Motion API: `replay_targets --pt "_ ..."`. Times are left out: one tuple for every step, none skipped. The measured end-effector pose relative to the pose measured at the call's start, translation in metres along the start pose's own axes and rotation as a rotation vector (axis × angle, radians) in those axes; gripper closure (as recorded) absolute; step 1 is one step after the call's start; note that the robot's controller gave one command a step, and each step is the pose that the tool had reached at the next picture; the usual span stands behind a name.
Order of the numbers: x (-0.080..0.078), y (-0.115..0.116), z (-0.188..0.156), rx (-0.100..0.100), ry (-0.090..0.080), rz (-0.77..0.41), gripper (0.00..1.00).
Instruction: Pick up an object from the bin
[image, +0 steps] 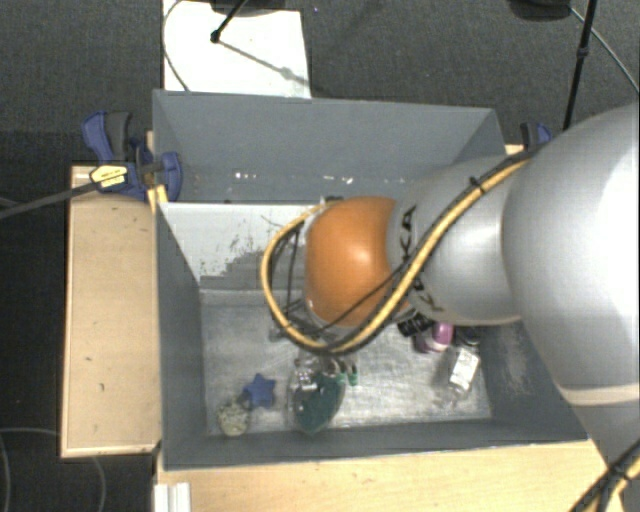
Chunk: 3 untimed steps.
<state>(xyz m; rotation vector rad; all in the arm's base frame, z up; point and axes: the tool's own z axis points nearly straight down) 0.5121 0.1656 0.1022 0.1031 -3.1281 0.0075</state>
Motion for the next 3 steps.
replay_targets --pt "0.031 0.017 0.031 -0.007 -0.016 0.158 0.00" --pt "0.030 0.017 0.029 -0.010 -0.021 0.163 1.00" --pt "0.025 -0.002 -0.119 -0.004 -0.021 -0.185 1.00"
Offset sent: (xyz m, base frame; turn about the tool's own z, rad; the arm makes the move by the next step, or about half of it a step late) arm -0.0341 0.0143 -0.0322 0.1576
